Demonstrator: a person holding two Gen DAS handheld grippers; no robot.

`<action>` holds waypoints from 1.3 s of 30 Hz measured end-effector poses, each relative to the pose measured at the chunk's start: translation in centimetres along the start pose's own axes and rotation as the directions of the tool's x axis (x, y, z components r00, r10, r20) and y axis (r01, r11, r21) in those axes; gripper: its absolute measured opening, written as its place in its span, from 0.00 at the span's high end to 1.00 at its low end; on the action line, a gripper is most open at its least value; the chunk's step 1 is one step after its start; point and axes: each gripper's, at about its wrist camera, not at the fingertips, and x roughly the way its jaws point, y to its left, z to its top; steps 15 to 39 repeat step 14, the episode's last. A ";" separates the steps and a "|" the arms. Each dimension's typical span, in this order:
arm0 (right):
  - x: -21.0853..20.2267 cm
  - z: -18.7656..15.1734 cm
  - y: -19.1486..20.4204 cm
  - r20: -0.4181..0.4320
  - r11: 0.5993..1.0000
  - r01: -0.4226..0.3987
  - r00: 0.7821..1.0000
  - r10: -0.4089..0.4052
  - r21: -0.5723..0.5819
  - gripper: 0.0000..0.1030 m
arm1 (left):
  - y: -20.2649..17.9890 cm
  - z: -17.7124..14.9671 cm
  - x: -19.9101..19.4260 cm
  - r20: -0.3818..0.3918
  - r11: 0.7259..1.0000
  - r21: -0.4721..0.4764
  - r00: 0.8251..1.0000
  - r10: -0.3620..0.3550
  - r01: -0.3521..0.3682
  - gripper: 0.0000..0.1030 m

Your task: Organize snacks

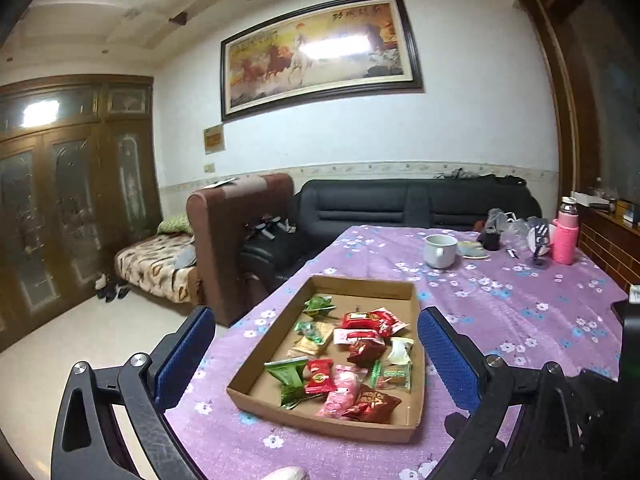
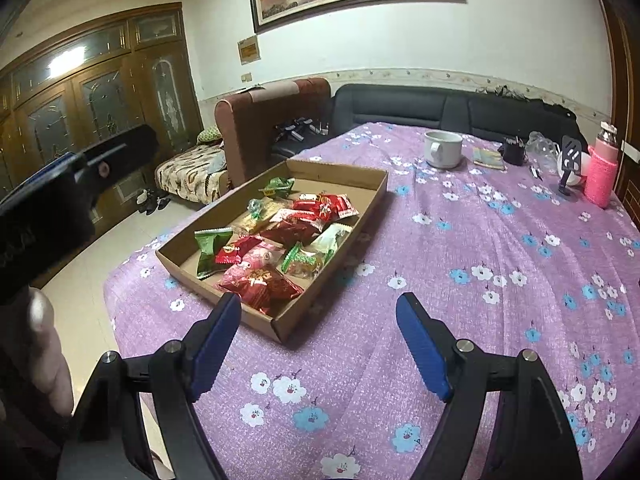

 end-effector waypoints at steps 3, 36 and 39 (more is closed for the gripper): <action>-0.2 0.1 -0.1 0.021 1.000 0.003 1.000 -0.003 -0.001 0.23 | 0.5 0.2 0.7 -0.055 0.995 -0.043 0.994 -0.092 0.090 0.01; -1.6 1.8 -4.0 0.077 0.994 0.044 0.996 -0.052 0.096 0.23 | -1.0 2.9 2.6 -0.120 0.984 -0.065 0.978 -0.170 0.163 0.01; -1.6 1.8 -4.0 0.077 0.994 0.044 0.996 -0.052 0.096 0.23 | -1.0 2.9 2.6 -0.120 0.984 -0.065 0.978 -0.170 0.163 0.01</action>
